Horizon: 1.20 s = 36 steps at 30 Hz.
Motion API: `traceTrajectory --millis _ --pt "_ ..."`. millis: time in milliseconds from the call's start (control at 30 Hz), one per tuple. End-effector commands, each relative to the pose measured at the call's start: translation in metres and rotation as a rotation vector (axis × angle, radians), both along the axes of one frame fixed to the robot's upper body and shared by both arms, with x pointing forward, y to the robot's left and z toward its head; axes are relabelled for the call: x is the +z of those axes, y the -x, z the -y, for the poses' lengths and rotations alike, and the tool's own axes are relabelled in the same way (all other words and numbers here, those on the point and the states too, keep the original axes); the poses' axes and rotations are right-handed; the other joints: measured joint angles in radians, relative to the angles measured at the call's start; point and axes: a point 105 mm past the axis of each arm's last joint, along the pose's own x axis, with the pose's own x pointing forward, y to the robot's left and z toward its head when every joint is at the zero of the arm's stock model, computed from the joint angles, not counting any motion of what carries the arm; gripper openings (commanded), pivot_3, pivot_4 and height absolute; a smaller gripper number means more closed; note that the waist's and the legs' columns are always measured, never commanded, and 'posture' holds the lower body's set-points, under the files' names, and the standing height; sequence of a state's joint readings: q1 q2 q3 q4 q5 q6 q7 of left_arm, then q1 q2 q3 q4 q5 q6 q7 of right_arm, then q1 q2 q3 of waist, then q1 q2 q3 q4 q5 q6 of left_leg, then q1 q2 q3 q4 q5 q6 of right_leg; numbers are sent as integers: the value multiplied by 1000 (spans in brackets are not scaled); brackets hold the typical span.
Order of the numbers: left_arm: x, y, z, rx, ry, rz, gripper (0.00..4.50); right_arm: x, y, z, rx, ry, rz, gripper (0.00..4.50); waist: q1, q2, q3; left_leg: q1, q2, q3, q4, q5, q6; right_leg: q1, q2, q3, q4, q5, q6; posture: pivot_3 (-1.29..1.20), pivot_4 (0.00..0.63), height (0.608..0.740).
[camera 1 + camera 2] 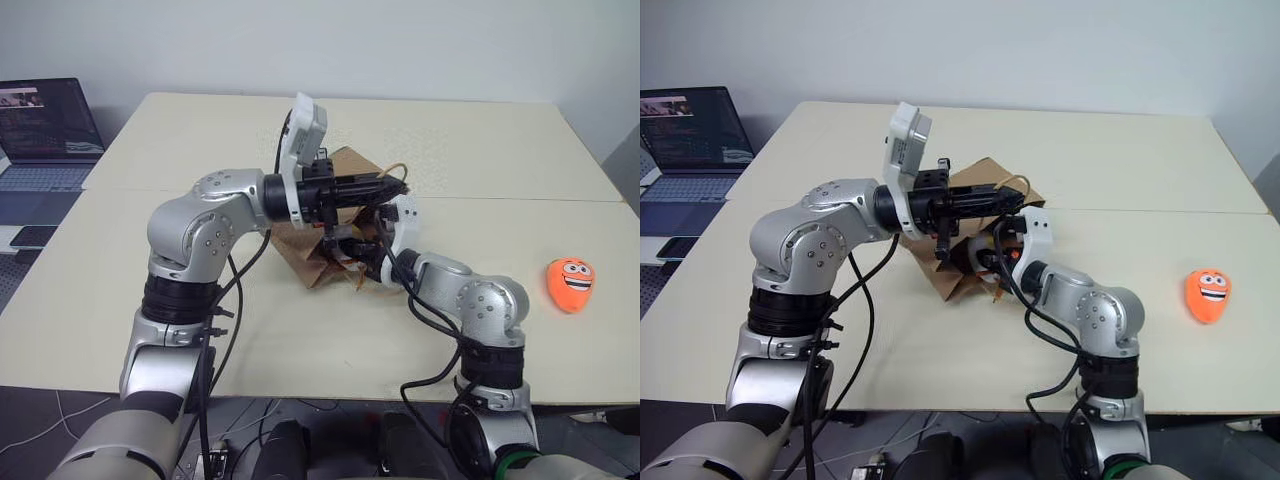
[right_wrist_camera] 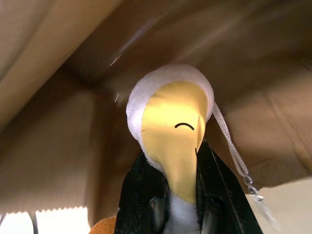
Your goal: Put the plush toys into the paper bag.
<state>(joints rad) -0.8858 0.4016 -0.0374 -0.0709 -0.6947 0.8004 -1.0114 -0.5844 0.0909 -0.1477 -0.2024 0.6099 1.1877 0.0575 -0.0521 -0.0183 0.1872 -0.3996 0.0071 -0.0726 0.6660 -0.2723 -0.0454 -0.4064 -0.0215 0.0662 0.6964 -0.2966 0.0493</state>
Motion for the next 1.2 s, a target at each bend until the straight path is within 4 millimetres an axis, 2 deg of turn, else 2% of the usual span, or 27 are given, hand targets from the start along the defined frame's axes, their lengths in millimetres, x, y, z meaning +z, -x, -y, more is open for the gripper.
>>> traceTrajectory --millis 33,233,467,600,867,1033,1200 --pt "10 8 1 -21 23 39 0 20 -9 -4 -43 -75 75 135 -2 0 0 0 0 0 0 0 0 0 0 0 0 0 0 0 150 740" --pt "4 5 -3 -6 1 33 0 34 10 -20 133 -166 88 135 -5 0 0 0 1 0 0 0 0 0 0 -1 0 0 0 0 150 740" --pt "4 -5 -8 37 2 41 0 20 24 -16 271 -71 57 135 -5 0 0 0 0 -1 0 0 0 0 0 -1 0 0 0 0 150 740" --pt "10 -6 -8 34 21 46 0 3 23 -13 238 -5 43 135 -5 0 0 0 -1 -1 0 0 0 0 1 -1 0 0 0 0 150 740" --pt "9 -5 -8 34 31 36 0 1 7 -31 104 -77 75 135 -8 0 0 1 1 0 0 0 0 0 1 -1 0 0 0 0 150 740" --pt "7 -6 -10 45 29 29 0 -5 3 -27 54 -51 93 1967 -4 0 0 0 1 -1 0 0 0 0 1 -1 0 0 0 0 150 740" --pt "3 -9 -12 61 9 33 0 -4 5 -13 52 34 148 3743 -5 0 0 0 1 -1 0 0 -1 0 1 -1 0 0 0 0 150 740"
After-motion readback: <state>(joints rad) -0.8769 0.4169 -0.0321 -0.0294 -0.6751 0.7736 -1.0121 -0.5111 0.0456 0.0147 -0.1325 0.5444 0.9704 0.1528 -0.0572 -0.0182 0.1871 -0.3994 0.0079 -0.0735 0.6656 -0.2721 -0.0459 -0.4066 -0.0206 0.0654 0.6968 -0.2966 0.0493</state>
